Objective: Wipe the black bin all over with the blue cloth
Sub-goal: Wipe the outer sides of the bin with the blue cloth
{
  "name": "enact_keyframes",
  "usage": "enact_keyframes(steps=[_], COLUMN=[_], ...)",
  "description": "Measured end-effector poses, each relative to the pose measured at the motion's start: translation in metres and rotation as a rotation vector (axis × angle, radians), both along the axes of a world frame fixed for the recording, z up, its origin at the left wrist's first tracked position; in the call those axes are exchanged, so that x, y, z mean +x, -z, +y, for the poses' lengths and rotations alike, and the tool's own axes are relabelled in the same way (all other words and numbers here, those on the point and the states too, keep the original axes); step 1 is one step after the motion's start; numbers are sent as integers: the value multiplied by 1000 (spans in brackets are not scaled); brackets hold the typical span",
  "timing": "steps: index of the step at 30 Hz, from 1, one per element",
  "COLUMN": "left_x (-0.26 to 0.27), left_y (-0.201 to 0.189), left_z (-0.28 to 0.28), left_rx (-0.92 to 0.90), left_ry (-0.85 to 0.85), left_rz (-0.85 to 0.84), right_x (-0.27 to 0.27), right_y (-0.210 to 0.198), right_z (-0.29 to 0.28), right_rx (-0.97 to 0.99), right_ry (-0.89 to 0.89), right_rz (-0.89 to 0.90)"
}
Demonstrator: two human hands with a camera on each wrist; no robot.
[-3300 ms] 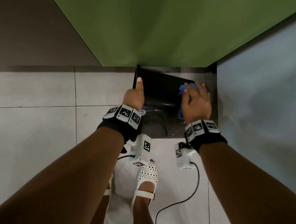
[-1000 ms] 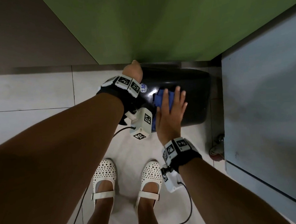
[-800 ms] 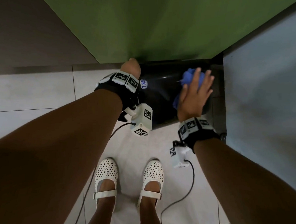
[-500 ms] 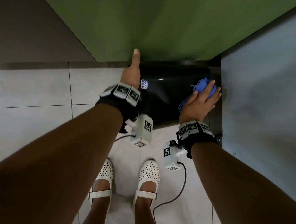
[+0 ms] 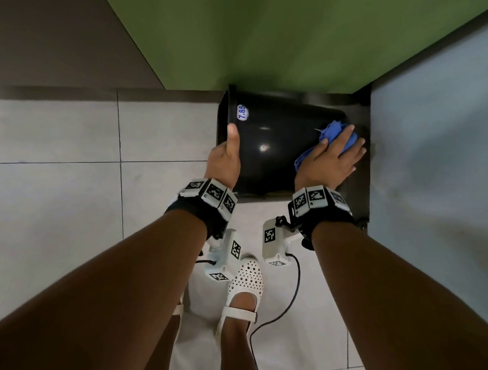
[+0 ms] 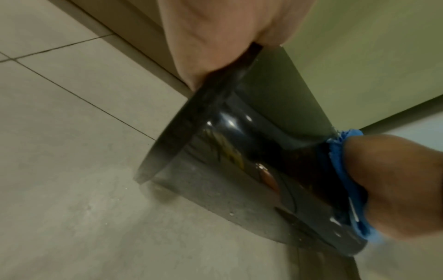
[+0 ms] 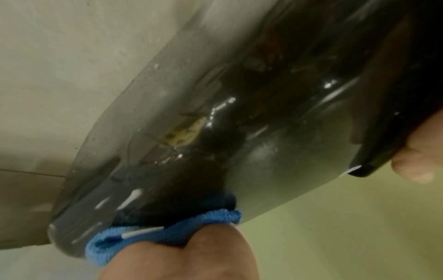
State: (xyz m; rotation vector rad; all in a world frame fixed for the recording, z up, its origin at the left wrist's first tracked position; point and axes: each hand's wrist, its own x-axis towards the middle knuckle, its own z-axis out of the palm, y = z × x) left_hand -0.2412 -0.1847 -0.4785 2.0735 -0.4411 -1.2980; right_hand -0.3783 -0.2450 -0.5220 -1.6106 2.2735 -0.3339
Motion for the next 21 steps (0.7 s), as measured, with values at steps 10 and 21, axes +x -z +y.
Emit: enact_keyframes(steps=[10,21], left_x=[11,13], left_y=[11,17], left_z=[-16,-11], left_rx=[39,-28], left_ry=[86,53], left_rz=[-116,-109], right_x=[40,25], right_y=[-12,-9], right_z=[42,-30], right_rx=[79,77], right_ry=[-311,-488], right_rz=[-21,32])
